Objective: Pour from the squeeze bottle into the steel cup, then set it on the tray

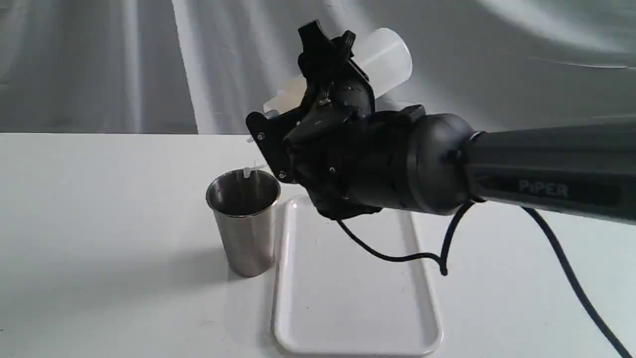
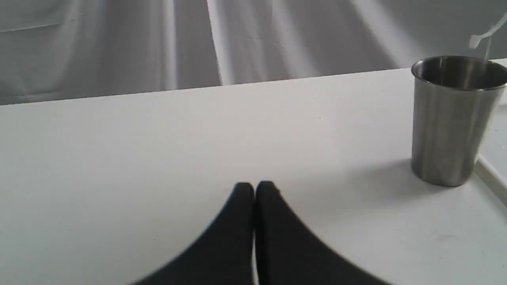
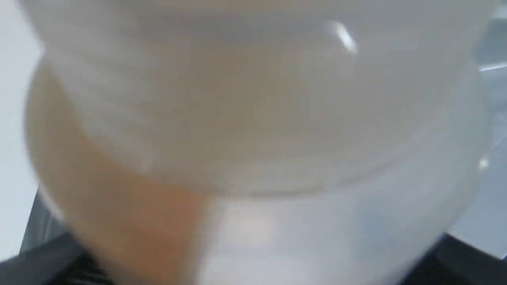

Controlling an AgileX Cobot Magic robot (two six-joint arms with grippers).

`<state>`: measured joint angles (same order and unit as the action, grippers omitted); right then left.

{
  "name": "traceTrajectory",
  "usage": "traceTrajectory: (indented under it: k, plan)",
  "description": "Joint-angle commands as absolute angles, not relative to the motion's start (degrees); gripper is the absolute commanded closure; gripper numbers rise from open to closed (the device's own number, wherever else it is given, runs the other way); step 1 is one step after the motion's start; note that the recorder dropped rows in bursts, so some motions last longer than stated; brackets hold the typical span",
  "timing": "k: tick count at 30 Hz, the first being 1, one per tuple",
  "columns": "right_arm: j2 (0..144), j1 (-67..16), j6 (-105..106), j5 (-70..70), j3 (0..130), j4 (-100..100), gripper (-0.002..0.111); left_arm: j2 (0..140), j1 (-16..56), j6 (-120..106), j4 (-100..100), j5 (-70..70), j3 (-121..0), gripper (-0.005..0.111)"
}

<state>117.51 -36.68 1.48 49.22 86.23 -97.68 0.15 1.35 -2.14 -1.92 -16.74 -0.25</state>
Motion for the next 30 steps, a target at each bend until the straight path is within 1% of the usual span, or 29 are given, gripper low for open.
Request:
traceTrajectory:
  k: [1,18,30]
  plan:
    - [116.29,-37.19,3.36,48.82,86.75,-99.95,0.081,0.0,1.26,-1.78,-1.88,-16.3,0.0,0.107]
    - [116.29,-37.28,8.8,48.82,86.75,-99.95,0.081,0.0,1.26,-1.83,-1.88,-16.3,0.0,0.107]
    - [116.29,-37.28,8.93,48.82,86.75,-99.95,0.081,0.0,1.26,-1.95,-1.88,-16.3,0.0,0.107]
